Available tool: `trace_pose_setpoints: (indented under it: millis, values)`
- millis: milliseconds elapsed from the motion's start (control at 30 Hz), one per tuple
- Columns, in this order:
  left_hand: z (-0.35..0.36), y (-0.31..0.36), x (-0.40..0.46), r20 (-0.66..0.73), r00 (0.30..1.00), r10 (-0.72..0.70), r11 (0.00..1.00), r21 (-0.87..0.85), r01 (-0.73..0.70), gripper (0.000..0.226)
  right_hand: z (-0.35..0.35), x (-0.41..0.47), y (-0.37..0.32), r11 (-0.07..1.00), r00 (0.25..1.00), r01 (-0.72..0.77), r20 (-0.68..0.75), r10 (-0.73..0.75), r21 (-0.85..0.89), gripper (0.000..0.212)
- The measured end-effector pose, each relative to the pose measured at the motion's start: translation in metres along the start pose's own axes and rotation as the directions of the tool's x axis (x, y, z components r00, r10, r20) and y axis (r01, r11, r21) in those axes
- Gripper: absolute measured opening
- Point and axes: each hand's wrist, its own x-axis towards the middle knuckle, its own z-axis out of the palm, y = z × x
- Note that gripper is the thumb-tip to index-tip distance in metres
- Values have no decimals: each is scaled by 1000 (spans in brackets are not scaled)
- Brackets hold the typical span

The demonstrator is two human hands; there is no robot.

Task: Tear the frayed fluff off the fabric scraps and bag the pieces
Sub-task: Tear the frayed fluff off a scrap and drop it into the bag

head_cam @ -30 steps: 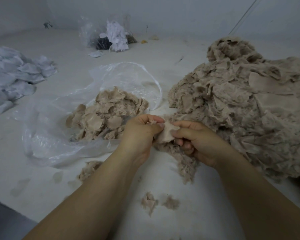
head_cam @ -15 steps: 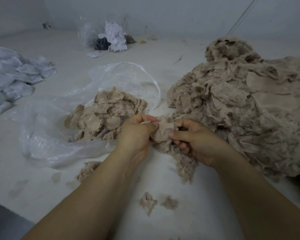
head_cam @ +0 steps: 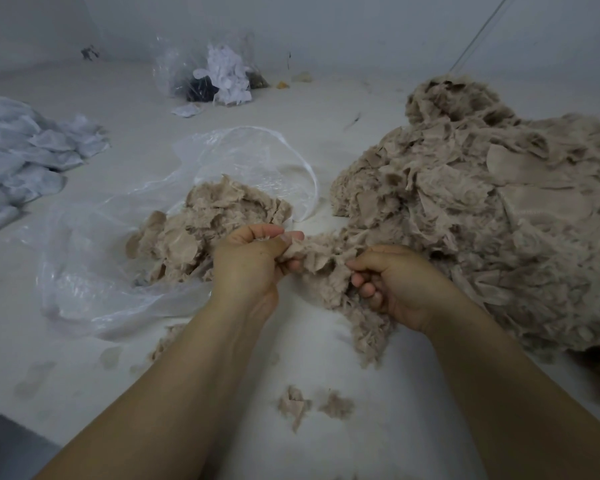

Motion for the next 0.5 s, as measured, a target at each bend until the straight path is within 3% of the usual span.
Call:
trace_pose_setpoints:
  millis: [267,500]
  values:
    - [-8,3,1,-88,995,46,991,-120,-56,20,-2,3,2,997,998,1,-70,5,75,32]
    - [10,-20,-15,96,994,-45,996,-70,51,17,-4,2,1,995,1000,12,5,-13,102,25]
